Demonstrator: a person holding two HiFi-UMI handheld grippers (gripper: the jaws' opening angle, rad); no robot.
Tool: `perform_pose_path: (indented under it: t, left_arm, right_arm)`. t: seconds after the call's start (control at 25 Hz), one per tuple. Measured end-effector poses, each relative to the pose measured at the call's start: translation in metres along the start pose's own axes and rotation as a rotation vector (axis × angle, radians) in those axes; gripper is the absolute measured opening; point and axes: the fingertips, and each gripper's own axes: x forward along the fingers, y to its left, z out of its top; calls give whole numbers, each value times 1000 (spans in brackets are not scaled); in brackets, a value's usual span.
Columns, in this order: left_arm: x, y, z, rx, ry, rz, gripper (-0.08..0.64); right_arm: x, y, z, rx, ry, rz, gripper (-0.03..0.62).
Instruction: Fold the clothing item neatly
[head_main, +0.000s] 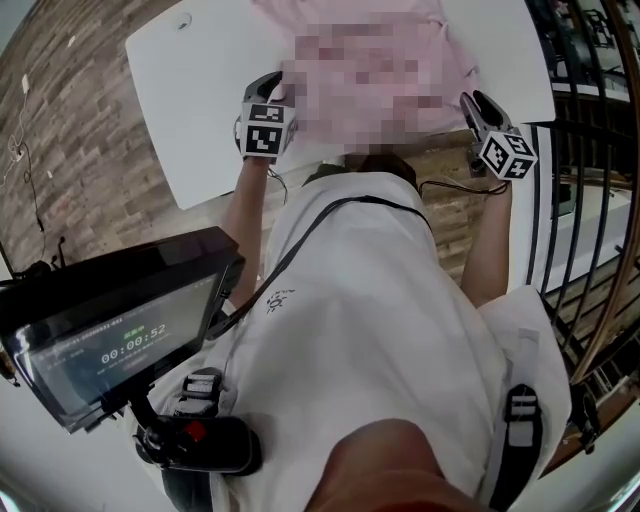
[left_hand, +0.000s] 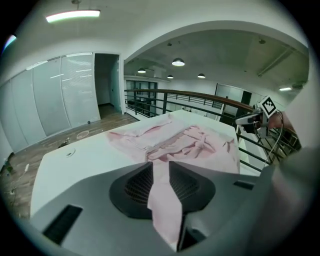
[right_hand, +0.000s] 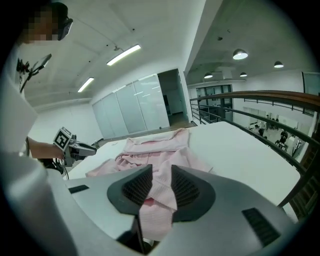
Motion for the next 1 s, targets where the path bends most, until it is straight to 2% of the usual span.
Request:
perform_pose_path:
  t: [0.08, 0.12, 0.28, 0.44, 0.52, 0.64, 0.76, 0.88, 1.0]
  left_arm:
    - [1, -11, 3, 26, -18, -22, 37]
    - [2, -17, 3, 35, -21, -38, 5]
    - [5, -55, 0, 96, -7, -161, 3]
    - [0, -112, -17, 269, 15, -338, 3]
    - [-3, -136, -33, 343, 42, -403, 3]
    - [0, -168, -54, 437, 91, -442, 3]
    - [13, -197, -73, 544, 153, -457, 4]
    - [17, -213, -95, 567, 235, -507, 154]
    - [16, -219, -101, 601, 279, -532, 244]
  right_arm:
    - [-2, 7, -3, 14, -19, 5, 24]
    - [-3, 12, -5, 16, -23, 15, 5]
    - [-6, 35, -17, -35, 13, 69, 5]
    - [-10, 48, -23, -89, 48, 96, 5]
    - [-13, 52, -25, -119, 65, 100, 5]
    - [-14, 52, -31, -163, 98, 121, 5]
    - [-12, 53, -43, -191, 143, 192, 5]
    - [-4, 62, -54, -197, 178, 288, 5]
    - [9, 64, -54, -200, 200, 360, 5]
